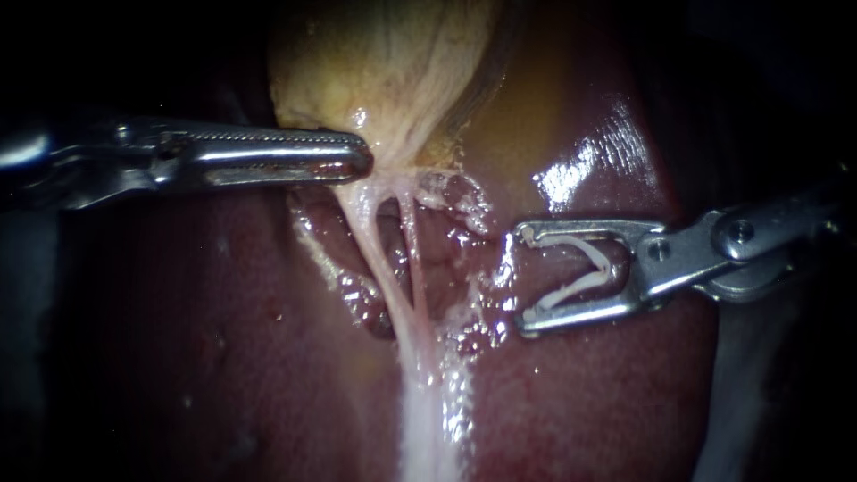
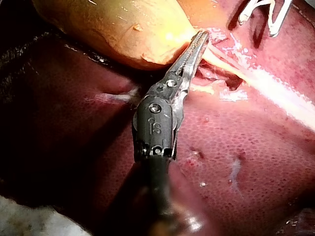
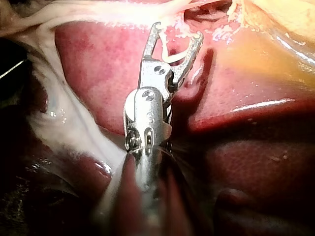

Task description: Grabbing gallbladder

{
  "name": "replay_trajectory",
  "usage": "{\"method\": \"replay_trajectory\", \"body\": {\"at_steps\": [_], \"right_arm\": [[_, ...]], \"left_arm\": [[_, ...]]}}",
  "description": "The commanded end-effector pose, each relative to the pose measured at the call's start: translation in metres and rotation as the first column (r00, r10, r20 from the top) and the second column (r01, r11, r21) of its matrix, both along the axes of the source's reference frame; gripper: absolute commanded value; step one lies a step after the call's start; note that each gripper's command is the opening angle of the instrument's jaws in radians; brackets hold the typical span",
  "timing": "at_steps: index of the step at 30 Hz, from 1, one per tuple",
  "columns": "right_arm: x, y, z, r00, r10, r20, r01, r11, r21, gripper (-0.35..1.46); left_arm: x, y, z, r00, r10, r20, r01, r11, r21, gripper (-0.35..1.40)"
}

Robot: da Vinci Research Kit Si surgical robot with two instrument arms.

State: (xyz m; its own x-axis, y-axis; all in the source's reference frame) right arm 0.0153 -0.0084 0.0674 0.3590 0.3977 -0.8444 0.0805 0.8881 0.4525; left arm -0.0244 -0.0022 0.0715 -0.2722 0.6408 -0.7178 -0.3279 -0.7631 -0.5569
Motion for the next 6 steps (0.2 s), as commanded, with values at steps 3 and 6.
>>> {"method": "replay_trajectory", "body": {"at_steps": [3, 6], "right_arm": [[0.0000, 0.0000, 0.0000, 1.0000, 0.000, 0.000, 0.000, 1.000, 0.000, 0.50], [0.0000, 0.0000, 0.0000, 1.0000, 0.000, 0.000, 0.000, 1.000, 0.000, 0.50]], "left_arm": [[0.0000, 0.0000, 0.0000, 1.0000, 0.000, 0.000, 0.000, 1.000, 0.000, -0.35], [0.0000, 0.0000, 0.0000, 1.0000, 0.000, 0.000, 0.000, 1.000, 0.000, -0.35]]}}
